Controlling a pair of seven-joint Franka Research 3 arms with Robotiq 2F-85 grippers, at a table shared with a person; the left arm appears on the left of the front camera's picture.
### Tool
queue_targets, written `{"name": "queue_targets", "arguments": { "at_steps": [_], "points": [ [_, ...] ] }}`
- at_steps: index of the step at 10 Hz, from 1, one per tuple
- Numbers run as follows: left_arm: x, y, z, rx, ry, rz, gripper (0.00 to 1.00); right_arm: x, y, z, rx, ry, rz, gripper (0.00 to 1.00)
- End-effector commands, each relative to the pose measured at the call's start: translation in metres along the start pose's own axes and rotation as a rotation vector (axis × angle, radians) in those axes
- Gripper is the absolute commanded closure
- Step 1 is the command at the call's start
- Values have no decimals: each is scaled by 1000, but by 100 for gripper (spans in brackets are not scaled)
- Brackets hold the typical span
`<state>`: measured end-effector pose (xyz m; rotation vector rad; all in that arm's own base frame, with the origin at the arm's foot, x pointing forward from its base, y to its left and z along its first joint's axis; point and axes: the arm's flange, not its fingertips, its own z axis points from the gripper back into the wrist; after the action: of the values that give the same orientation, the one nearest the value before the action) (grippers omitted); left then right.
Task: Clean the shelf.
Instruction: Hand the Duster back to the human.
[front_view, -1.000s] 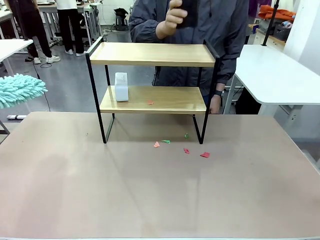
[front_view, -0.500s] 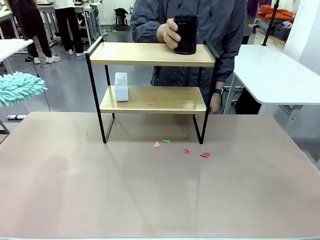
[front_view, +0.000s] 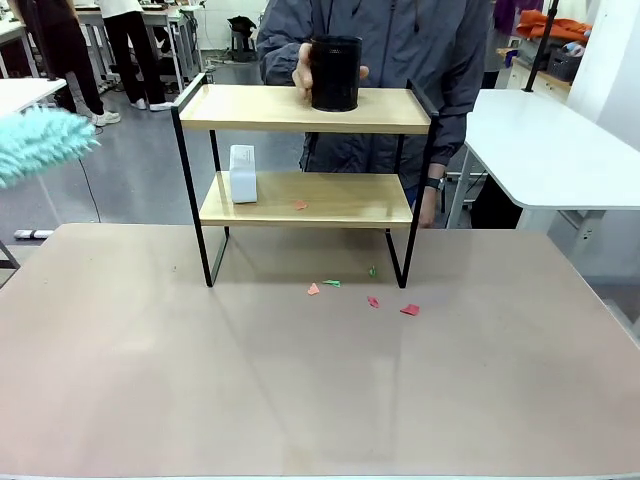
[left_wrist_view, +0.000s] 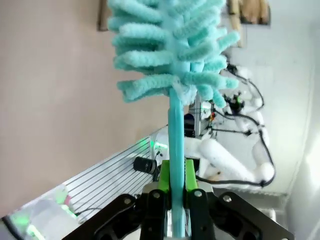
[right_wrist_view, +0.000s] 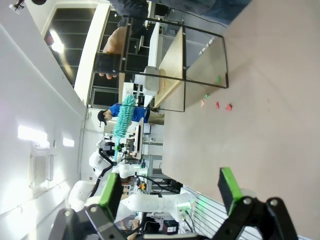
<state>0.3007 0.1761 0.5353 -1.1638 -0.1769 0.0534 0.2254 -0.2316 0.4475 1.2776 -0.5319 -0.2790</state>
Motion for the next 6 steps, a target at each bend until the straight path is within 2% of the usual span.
{"name": "queue_targets", "arguments": {
  "at_steps": [1,2,4,5,6],
  "points": [
    [-22,-48,33,-118,60,-283,88,11,29,6,48,-2,99,0],
    [-34,-68,35,-141,180,-395,88,11,49,-3,77,20,140,0],
    [-51,-101,15,-98,420,-563,88,-4,98,-39,100,97,239,0],
    [-56,-114,-3,-74,616,-623,88,-19,117,-64,110,187,279,0],
    [-53,-125,-34,-14,725,-633,88,-41,135,-94,131,277,315,0]
  ]
}}
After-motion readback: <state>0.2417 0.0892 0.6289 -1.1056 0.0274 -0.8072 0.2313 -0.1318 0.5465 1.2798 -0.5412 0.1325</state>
